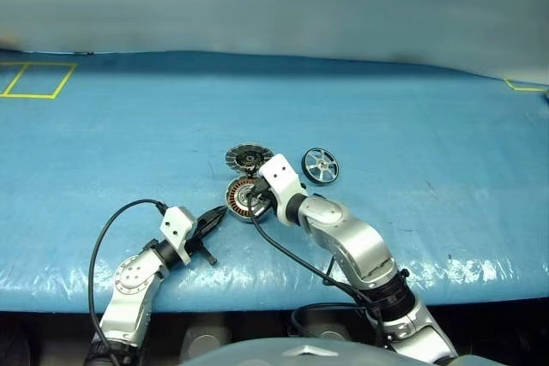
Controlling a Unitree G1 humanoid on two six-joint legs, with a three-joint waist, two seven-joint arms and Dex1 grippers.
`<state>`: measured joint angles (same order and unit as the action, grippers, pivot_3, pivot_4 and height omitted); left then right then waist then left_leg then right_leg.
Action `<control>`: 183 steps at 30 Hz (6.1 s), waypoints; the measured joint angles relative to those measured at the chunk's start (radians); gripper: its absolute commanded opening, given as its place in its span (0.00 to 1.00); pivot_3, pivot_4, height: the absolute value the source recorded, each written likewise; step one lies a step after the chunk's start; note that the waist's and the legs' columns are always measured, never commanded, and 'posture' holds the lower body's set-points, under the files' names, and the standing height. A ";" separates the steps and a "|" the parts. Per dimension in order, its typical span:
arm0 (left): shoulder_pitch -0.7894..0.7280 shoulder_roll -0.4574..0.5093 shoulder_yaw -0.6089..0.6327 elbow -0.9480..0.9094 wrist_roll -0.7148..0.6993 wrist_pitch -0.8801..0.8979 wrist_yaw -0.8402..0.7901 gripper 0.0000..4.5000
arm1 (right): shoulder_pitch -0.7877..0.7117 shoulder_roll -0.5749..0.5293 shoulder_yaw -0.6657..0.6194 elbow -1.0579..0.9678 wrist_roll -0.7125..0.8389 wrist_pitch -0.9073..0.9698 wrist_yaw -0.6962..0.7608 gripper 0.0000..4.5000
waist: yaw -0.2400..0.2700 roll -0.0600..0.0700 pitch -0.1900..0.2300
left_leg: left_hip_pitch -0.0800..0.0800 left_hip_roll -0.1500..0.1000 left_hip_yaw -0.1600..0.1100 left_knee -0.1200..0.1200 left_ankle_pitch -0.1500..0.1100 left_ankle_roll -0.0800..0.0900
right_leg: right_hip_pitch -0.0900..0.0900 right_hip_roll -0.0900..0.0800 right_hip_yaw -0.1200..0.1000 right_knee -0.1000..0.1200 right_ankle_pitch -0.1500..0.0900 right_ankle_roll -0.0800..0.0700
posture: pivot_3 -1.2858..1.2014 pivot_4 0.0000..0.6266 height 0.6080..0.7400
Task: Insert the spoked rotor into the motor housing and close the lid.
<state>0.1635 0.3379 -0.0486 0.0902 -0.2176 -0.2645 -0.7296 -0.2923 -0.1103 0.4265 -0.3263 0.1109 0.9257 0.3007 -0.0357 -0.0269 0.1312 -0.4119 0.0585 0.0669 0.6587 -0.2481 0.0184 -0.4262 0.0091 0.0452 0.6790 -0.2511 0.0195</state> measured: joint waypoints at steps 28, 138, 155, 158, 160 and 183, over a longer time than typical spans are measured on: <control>0.001 0.002 0.000 -0.001 0.001 0.000 0.000 0.00 | 0.000 0.020 0.016 0.085 -0.020 -0.096 0.006 0.00 | 0.000 0.000 0.000 | 0.000 0.000 0.000 0.000 0.000 0.000 | 0.000 0.000 0.000 0.000 0.000 0.000 | 0.52 0.24 1.00; 0.027 -0.003 0.003 -0.009 -0.026 -0.019 -0.013 0.00 | -0.203 -0.306 0.079 -0.182 0.135 0.079 0.332 0.30 | 0.000 0.002 -0.001 | 0.000 0.000 0.007 0.003 -0.002 0.004 | -0.002 0.000 0.005 -0.001 0.004 -0.002 | 0.52 0.24 1.00; 0.057 -0.022 -0.002 -0.044 -0.100 0.011 -0.054 0.00 | -0.232 -0.302 0.084 -0.082 0.089 0.061 0.299 0.30 | 0.000 0.002 0.000 | -0.001 0.000 0.006 0.002 -0.002 0.004 | -0.002 0.000 0.005 -0.001 0.004 -0.002 | 0.52 0.24 1.00; 0.059 -0.022 -0.002 -0.054 -0.100 0.013 -0.057 0.00 | -0.233 -0.316 0.085 -0.087 0.089 0.066 0.308 0.30 | 0.000 0.002 0.000 | 0.000 0.000 0.006 0.002 -0.002 0.004 | -0.002 0.000 0.005 -0.001 0.004 -0.002 | 0.52 0.24 1.00; 0.059 -0.022 -0.002 -0.054 -0.100 0.016 -0.057 0.00 | -0.233 -0.322 0.090 -0.089 0.089 0.066 0.312 0.30 | 0.000 0.002 0.000 | 0.000 0.000 0.006 0.002 -0.002 0.004 | -0.002 0.000 0.005 -0.001 0.004 -0.002 | 0.52 0.24 1.00; 0.068 -0.020 -0.011 -0.083 -0.095 0.042 -0.057 0.00 | -0.173 -0.217 0.000 -0.095 0.129 0.116 0.235 0.30 | -0.001 0.002 0.000 | -0.001 0.001 0.006 0.002 -0.002 0.004 | -0.002 0.000 0.005 -0.001 0.004 -0.002 | 0.52 0.24 1.00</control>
<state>0.2311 0.3180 -0.0595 0.0070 -0.3125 -0.2228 -0.7862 -0.4651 -0.3275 0.4267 -0.4211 0.2400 1.0420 0.5355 -0.0363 -0.0247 0.1308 -0.4126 0.0590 0.0733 0.6606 -0.2502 0.0221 -0.4282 0.0093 0.0499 0.6781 -0.2473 0.0173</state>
